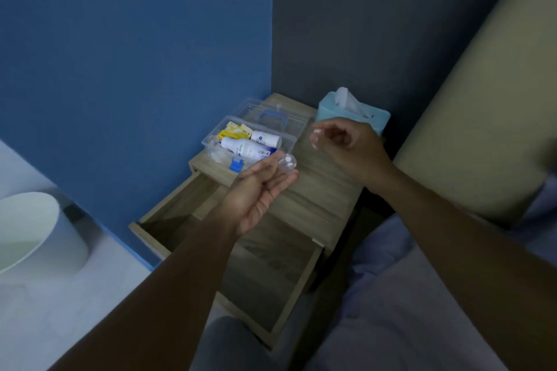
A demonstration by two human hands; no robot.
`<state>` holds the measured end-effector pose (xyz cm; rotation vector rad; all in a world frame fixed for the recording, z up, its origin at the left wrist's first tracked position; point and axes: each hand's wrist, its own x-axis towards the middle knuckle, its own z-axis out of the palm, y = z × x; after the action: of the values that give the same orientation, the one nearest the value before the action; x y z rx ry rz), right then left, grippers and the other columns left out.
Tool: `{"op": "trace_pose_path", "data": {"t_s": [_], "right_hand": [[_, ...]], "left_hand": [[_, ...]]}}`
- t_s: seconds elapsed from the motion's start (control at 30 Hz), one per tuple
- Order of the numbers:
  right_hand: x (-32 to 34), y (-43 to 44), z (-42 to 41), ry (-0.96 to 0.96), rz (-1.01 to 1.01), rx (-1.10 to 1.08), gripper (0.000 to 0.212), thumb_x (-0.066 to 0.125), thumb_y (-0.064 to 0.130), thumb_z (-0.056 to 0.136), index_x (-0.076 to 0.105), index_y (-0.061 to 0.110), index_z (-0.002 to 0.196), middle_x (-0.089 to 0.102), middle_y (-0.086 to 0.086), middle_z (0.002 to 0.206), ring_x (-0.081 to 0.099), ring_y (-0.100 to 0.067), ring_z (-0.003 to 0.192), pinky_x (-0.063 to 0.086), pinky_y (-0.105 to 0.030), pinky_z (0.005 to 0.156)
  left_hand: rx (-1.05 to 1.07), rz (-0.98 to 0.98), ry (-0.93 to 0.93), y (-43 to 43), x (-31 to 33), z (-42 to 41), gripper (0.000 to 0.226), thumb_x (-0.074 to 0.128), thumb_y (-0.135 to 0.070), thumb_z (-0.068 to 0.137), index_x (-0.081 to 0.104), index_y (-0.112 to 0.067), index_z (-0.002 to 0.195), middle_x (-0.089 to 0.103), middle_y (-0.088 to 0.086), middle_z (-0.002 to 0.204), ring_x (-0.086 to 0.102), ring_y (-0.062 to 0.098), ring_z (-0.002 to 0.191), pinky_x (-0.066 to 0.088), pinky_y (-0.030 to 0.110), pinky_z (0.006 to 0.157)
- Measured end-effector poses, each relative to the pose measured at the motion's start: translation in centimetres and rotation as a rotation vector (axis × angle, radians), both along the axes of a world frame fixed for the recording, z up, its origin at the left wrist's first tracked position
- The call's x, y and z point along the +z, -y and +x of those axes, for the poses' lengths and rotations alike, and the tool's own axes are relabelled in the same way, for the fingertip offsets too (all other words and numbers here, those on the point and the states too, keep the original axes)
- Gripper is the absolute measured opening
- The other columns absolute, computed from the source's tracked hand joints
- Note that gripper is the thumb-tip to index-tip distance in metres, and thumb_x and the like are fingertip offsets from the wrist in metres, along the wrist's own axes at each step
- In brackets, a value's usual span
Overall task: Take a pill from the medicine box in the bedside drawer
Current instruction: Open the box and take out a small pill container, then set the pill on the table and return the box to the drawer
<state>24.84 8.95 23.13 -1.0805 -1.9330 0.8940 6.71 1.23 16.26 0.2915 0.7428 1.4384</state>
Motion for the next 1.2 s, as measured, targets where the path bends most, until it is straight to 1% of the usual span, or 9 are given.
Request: {"op": "trace_pose_path", "data": {"t_s": [0.17, 0.33, 0.47, 0.5, 0.6, 0.67, 0.83, 1.07, 1.2], "right_hand": [[-8.7, -0.6, 2.7, 0.000, -0.153, -0.248, 0.021, 0.086, 0.020, 0.072, 0.069, 0.008, 0.077, 0.069, 0.005, 0.069, 0.058, 0.004, 0.060, 0.048, -0.010, 0.060], [-15.5, -0.7, 4.6, 0.049, -0.083, -0.250, 0.035, 0.084, 0.018, 0.073, 0.056, 0.020, 0.052, 0.063, -0.003, 0.059, 0.055, -0.003, 0.054, 0.045, -0.020, 0.057], [-18.8, -1.3, 4.8, 0.037, -0.155, -0.241, 0.021, 0.079, 0.019, 0.076, 0.064, 0.029, 0.066, 0.072, 0.005, 0.074, 0.073, -0.011, 0.072, 0.059, -0.033, 0.069], [-19.4, -1.4, 4.8, 0.053, -0.175, -0.243, 0.018, 0.079, 0.021, 0.075, 0.065, 0.032, 0.074, 0.073, 0.009, 0.078, 0.072, -0.006, 0.076, 0.059, -0.028, 0.071], [-20.6, -1.8, 4.5, 0.118, -0.172, -0.245, 0.037, 0.082, 0.018, 0.073, 0.065, 0.039, 0.097, 0.070, 0.016, 0.094, 0.068, -0.001, 0.087, 0.053, -0.011, 0.073], [-21.2, -1.8, 4.1, 0.078, -0.182, -0.239, 0.046, 0.079, 0.010, 0.075, 0.063, 0.033, 0.110, 0.070, 0.011, 0.101, 0.068, -0.004, 0.092, 0.050, -0.005, 0.076], [-21.6, -1.7, 3.7, -0.033, -0.218, -0.253, 0.068, 0.077, -0.001, 0.074, 0.052, 0.021, 0.133, 0.070, 0.000, 0.107, 0.067, -0.010, 0.098, 0.052, -0.016, 0.085], [-21.7, -1.7, 3.5, -0.064, -0.282, -0.265, 0.087, 0.078, 0.002, 0.074, 0.036, 0.017, 0.149, 0.068, 0.010, 0.113, 0.062, 0.007, 0.102, 0.047, -0.008, 0.087], [-21.7, -1.7, 3.7, -0.084, -0.299, -0.282, 0.093, 0.080, 0.002, 0.072, 0.033, 0.021, 0.150, 0.061, 0.002, 0.127, 0.058, -0.006, 0.116, 0.047, -0.015, 0.093]], "left_hand": [[-0.097, -0.016, -0.150, -1.6, -2.7, 1.1, 0.051, 0.075, -0.009, 0.078, 0.061, 0.002, 0.125, 0.075, 0.014, 0.112, 0.073, 0.023, 0.103, 0.059, 0.028, 0.083], [-0.161, -0.047, -0.614, -4.0, -6.6, 2.0, 0.061, 0.093, -0.021, 0.055, 0.073, -0.012, 0.112, 0.078, 0.006, 0.105, 0.074, 0.020, 0.099, 0.058, 0.027, 0.083], [-0.171, 0.024, -0.886, -5.9, -9.3, 2.2, 0.043, 0.086, -0.015, 0.070, 0.074, -0.012, 0.111, 0.079, 0.001, 0.101, 0.074, 0.008, 0.093, 0.058, 0.022, 0.079], [-0.168, 0.053, -0.985, -6.3, -9.8, 2.2, 0.040, 0.083, -0.015, 0.074, 0.072, -0.011, 0.113, 0.078, 0.000, 0.102, 0.073, 0.007, 0.093, 0.058, 0.023, 0.081], [-0.209, 0.158, -1.449, -6.9, -11.0, 2.2, 0.039, 0.072, -0.027, 0.086, 0.067, -0.015, 0.122, 0.073, 0.001, 0.115, 0.067, 0.010, 0.106, 0.051, 0.027, 0.097], [-0.225, 0.182, -1.597, -7.2, -11.6, 2.4, 0.040, 0.063, -0.033, 0.092, 0.064, -0.014, 0.127, 0.070, 0.005, 0.121, 0.064, 0.015, 0.111, 0.048, 0.025, 0.099], [-0.262, 0.095, -1.665, -7.9, -12.7, 3.4, 0.043, 0.052, -0.038, 0.097, 0.054, -0.019, 0.136, 0.063, 0.010, 0.129, 0.057, 0.024, 0.120, 0.048, 0.042, 0.103], [-0.272, 0.000, -1.617, -7.8, -13.2, 4.2, 0.058, 0.058, -0.037, 0.093, 0.037, -0.026, 0.146, 0.045, 0.015, 0.145, 0.046, 0.029, 0.131, 0.044, 0.043, 0.103], [-0.298, 0.074, -1.620, -6.3, -12.5, 3.4, 0.065, 0.064, -0.027, 0.090, 0.036, -0.015, 0.147, 0.044, 0.011, 0.149, 0.039, 0.024, 0.140, 0.039, 0.046, 0.113]]}}
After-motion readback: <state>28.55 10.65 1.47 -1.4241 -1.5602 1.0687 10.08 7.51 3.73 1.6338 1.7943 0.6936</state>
